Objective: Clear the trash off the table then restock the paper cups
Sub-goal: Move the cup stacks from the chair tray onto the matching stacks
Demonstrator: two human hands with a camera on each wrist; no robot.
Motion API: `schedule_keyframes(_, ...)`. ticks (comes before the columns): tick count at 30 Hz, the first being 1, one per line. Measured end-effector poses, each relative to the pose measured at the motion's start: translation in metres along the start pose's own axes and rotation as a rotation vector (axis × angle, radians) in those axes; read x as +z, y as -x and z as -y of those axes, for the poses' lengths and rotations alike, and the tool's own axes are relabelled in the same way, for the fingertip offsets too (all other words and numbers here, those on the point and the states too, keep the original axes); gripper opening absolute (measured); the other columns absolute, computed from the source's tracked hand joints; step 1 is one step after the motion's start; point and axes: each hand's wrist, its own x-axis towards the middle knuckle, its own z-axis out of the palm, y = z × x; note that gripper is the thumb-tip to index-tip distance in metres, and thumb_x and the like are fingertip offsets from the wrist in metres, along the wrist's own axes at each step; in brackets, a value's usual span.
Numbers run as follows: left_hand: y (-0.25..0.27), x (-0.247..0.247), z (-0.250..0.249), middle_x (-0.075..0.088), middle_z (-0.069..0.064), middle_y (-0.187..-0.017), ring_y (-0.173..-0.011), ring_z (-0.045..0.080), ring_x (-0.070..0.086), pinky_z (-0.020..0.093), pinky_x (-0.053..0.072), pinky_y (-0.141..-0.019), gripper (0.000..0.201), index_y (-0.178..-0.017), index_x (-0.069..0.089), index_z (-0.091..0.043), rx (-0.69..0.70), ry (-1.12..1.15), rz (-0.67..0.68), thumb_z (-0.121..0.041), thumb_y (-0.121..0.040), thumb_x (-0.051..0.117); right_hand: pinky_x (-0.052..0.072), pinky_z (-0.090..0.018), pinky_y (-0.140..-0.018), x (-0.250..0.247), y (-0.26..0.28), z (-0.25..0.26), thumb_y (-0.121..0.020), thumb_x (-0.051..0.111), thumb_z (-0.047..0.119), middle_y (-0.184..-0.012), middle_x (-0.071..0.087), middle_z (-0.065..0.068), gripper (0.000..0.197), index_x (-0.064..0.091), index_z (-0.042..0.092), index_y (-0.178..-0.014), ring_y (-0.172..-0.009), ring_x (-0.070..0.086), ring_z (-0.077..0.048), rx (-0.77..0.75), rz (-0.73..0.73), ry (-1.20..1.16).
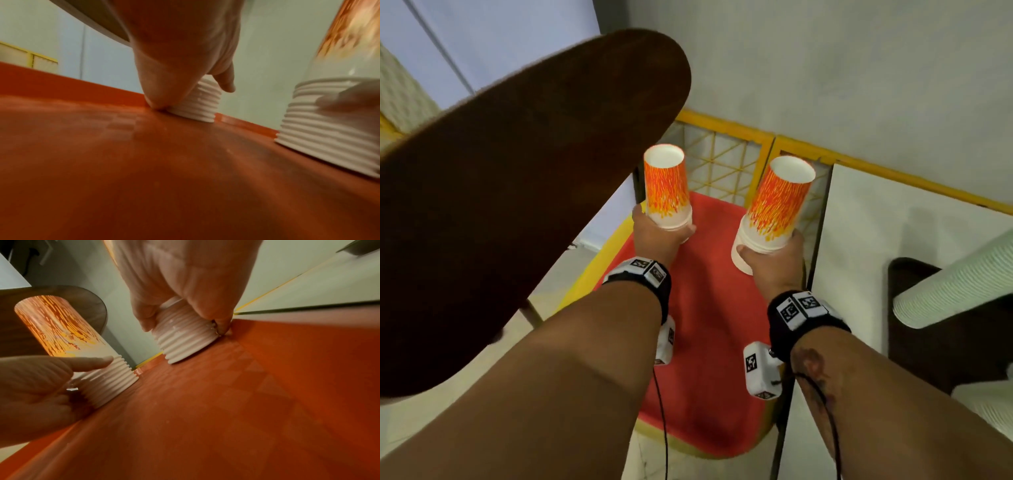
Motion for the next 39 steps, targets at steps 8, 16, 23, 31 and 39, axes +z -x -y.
schedule_keyframes(8,0.005,0.014,-0.004,0.055,0.010,-0.125,-0.117,0.030,0.054,0.046,0.048,-0.097,0.094,-0.131,0.045,-0.015,0.021,-0.276,-0.075,-0.050,-0.054,0.086,0.052,-0.027,-0.084,-0.010,0.009,-0.003,-0.039,0.084,0.048,-0.099,0.062,0.018,0.078,0.043,0.042,-0.106,-0.092,0.064,-0.006,-0.097,0.014,-0.024)
schedule_keyframes(16,0.046,0.011,-0.008,0.059,0.001,-0.119,-0.105,0.019,0.060,0.032,0.047,-0.087,0.084,-0.129,0.043,-0.012,0.051,-0.071,0.042,-0.023,-0.060,0.091,0.052,-0.030,-0.087,-0.044,0.042,0.002,-0.045,0.090,0.034,-0.109,0.065,0.006,0.083,0.051,0.023,-0.118,-0.099,0.064,-0.012,-0.119,0.118,-0.075)
schedule_keyframes(23,0.105,0.002,-0.016,0.055,0.001,-0.114,-0.102,0.018,0.056,0.032,0.043,-0.087,0.091,-0.135,0.033,-0.010,0.042,-0.062,0.082,-0.015,-0.065,0.090,0.054,-0.030,-0.091,-0.082,0.073,0.006,-0.042,0.087,0.041,-0.117,0.062,0.010,0.103,0.045,0.025,-0.134,-0.105,0.063,-0.008,-0.152,0.210,-0.004)
schedule_keyframes(31,0.151,-0.010,0.007,0.055,-0.001,-0.130,-0.119,0.016,0.056,0.045,0.047,-0.103,0.132,-0.146,0.022,-0.020,0.098,-0.056,0.200,-0.037,-0.039,0.098,0.051,-0.025,-0.084,-0.102,0.098,0.002,-0.051,0.092,0.024,-0.105,0.062,0.013,0.080,0.050,0.024,-0.119,-0.095,0.063,-0.008,-0.152,0.258,0.003)
schedule_keyframes(39,0.152,-0.010,0.013,0.064,-0.013,-0.108,-0.101,0.010,0.064,0.031,0.049,-0.090,0.092,-0.134,0.043,-0.020,0.158,-0.090,0.229,-0.026,-0.058,0.094,0.041,-0.008,-0.074,-0.103,0.103,-0.001,-0.055,0.092,0.020,-0.095,0.056,0.022,0.075,0.049,0.029,-0.115,-0.093,0.058,-0.004,-0.161,0.259,0.024)
